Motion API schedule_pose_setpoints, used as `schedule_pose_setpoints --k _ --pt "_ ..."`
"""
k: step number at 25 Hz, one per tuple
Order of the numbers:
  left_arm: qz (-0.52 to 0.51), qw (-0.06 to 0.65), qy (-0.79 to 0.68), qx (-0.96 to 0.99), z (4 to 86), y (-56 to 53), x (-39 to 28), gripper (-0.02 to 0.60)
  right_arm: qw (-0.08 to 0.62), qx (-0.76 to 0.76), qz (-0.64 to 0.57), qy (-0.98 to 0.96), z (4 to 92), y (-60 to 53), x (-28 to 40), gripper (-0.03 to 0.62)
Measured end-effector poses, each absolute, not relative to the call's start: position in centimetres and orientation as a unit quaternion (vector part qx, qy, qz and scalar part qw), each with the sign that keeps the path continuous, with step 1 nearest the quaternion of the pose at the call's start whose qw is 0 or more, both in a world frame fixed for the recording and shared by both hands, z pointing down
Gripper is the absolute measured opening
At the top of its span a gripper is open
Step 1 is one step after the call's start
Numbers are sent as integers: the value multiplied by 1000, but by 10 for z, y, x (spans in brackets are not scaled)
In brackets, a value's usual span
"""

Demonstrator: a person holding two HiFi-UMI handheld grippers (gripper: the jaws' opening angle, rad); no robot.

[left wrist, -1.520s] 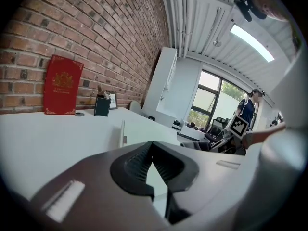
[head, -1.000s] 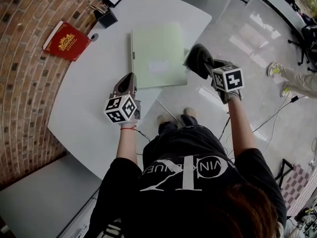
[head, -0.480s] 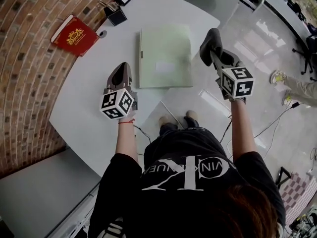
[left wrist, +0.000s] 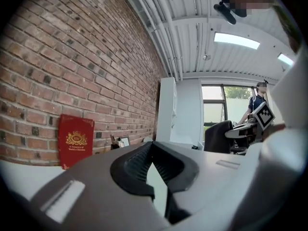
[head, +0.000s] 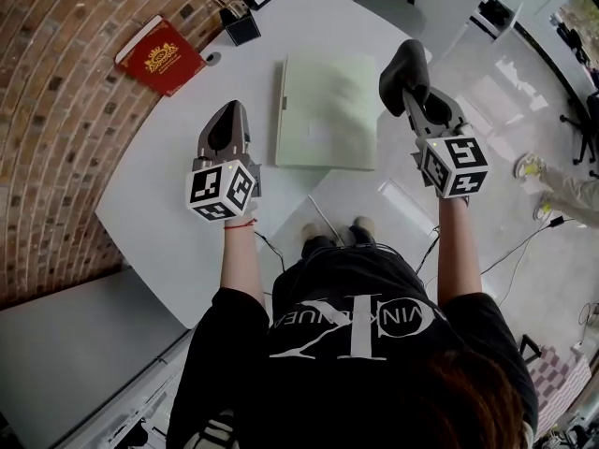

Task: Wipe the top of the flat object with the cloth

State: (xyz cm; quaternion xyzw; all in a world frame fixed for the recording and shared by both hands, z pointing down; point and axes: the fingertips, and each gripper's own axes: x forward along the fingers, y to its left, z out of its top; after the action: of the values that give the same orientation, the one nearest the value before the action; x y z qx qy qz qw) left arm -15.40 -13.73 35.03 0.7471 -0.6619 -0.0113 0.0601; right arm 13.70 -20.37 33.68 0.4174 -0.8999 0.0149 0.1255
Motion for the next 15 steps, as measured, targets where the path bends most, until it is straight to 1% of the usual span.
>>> schedule_pose_setpoints --k 6,15 --pt "-10 27 -671 741 327 -129 -159 11 108 412 -5 -905 320 -199 129 51" --pt "-19 18 -676 736 318 -126 -166 11 89 407 -18 -909 307 -198 119 51"
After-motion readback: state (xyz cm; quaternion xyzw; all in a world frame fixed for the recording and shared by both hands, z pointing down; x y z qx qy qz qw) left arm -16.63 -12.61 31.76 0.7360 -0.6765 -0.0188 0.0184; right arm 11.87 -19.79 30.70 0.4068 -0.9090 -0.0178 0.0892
